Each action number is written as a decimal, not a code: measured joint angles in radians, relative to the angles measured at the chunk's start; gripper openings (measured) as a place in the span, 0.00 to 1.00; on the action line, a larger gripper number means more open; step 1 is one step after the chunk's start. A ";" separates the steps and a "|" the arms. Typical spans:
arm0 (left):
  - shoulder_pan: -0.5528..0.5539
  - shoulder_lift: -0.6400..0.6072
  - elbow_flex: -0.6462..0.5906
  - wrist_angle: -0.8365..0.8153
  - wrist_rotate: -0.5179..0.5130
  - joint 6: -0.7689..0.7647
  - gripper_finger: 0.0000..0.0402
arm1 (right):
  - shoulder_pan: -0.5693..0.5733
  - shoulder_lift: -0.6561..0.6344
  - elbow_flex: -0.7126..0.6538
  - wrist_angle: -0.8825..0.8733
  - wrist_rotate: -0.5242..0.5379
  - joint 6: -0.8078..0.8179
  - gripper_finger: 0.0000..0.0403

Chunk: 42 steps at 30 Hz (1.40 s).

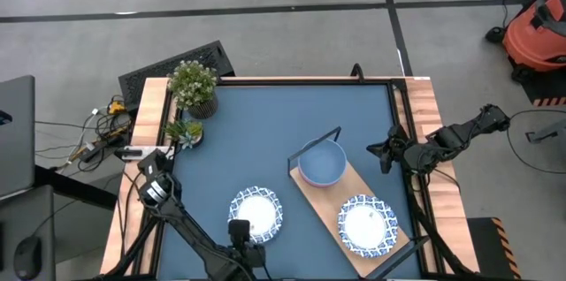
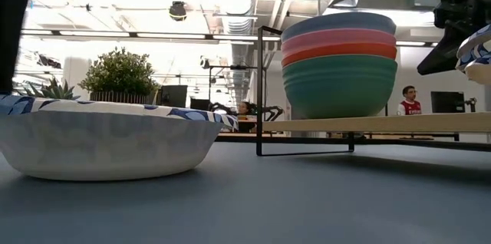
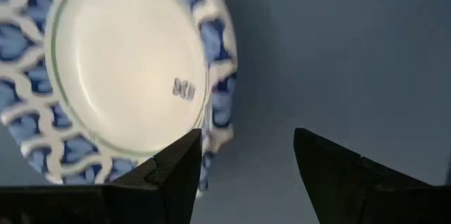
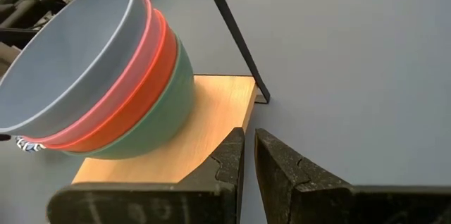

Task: Place and stack bowls onto a shelf
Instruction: Stack the white bowl on top of the white bowl on the shelf

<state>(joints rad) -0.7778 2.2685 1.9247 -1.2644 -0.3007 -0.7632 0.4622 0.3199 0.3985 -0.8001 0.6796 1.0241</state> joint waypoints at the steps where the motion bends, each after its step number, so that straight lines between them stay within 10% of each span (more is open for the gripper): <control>1: 0.003 -0.006 0.000 0.004 -0.005 0.014 0.52 | 0.000 0.000 0.000 0.000 0.000 0.000 0.16; 15: 0.043 -0.297 -0.343 0.330 0.037 0.011 0.52 | 0.000 0.000 0.000 -0.007 0.001 -0.001 0.16; 31: 0.107 -0.320 -0.547 0.512 0.096 0.170 0.50 | 0.000 0.000 0.000 -0.007 0.000 -0.002 0.16; 42: 0.129 -0.320 -0.569 0.540 0.127 0.174 0.06 | 0.000 0.000 0.000 -0.008 0.000 0.022 0.16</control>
<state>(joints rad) -0.6485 1.9484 1.3556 -0.7248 -0.1738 -0.5895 0.4625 0.3199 0.3985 -0.8078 0.6796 1.0466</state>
